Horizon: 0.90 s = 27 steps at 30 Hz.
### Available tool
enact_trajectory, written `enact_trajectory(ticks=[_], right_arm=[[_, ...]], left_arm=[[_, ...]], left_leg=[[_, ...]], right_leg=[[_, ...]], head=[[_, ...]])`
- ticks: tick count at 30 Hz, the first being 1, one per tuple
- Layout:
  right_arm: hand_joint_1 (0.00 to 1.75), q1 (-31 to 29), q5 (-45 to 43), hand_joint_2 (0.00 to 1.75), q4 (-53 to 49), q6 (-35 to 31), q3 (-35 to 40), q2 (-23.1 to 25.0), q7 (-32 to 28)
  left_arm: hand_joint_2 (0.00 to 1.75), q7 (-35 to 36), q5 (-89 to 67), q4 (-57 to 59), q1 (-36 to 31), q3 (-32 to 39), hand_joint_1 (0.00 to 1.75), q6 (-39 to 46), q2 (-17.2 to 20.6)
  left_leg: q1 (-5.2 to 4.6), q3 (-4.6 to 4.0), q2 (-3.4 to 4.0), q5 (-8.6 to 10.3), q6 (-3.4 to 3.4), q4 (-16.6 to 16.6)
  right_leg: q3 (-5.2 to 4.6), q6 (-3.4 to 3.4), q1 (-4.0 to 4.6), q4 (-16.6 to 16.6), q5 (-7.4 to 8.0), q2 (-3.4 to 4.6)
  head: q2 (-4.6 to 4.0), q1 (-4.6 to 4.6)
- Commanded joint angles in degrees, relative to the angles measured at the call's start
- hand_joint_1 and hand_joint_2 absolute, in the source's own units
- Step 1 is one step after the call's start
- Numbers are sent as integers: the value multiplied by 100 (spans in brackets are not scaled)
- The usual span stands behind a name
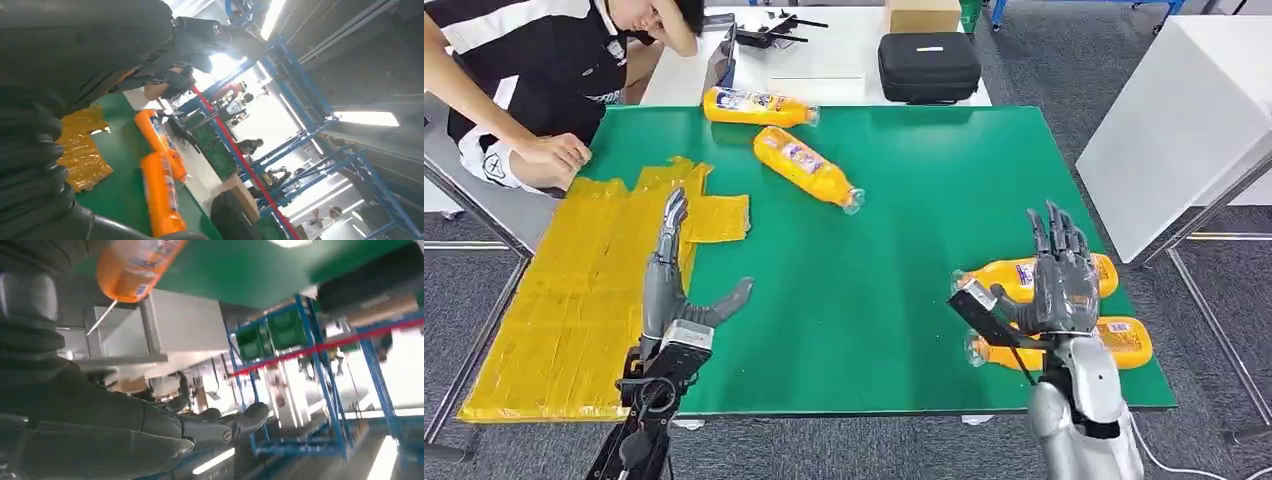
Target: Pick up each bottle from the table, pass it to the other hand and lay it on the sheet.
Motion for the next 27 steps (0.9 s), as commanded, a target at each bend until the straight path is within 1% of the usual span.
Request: enact_trajectory(ticks=[1,5,7,9,12,14,20,23,27], right_arm=[[0,-1133,-36,175,1760,402,-168,-515,1],[0,-1130,6,175,1779,438,-141,-521,34],[0,-1223,55,175,1934,526,-125,-582,77],[0,-1420,104,175,2268,666,-64,-665,50],[0,-1716,181,175,2775,807,82,-778,-30],[0,-1780,194,175,2870,832,116,-814,-74],[0,-2130,181,175,3586,1131,511,-1073,-570],[0,-2201,170,175,3742,1206,624,-1173,-711],[0,-2279,115,175,3872,1258,732,-1284,-926]], left_arm=[[175,-6,-15,69,55,124,0,-58,52],[175,-5,-19,92,33,122,0,-70,45],[175,-2,-24,146,-6,122,0,-106,43],[175,-2,-11,222,-76,111,0,-155,45],[175,-2,12,295,-155,84,0,-211,60],[175,-1,14,300,-170,80,0,-214,62],[175,12,52,370,-246,51,0,-276,101],[175,13,55,403,-289,23,0,-284,94],[175,14,55,431,-319,-18,0,-289,97]], left_leg=[[4,9,17,2,-3,-1],[4,14,16,0,-8,-1],[5,16,17,-1,-10,0],[2,10,14,1,-4,0],[7,17,20,0,-12,4],[2,7,19,4,-4,3],[3,7,16,3,-4,1],[5,13,14,2,-11,3],[2,3,3,5,-2,3]], right_leg=[[7,-1,3,-5,4,18],[12,-3,4,-4,0,17],[15,-3,5,-4,0,18],[7,-1,2,-2,2,15],[16,-1,6,-4,3,22],[3,0,2,-1,5,20],[6,-1,3,-3,4,17],[13,-2,4,-2,2,16],[3,0,1,0,2,4]], head=[[0,2],[0,0],[0,2],[0,0],[0,0],[0,2],[0,0],[0,0],[0,0]])
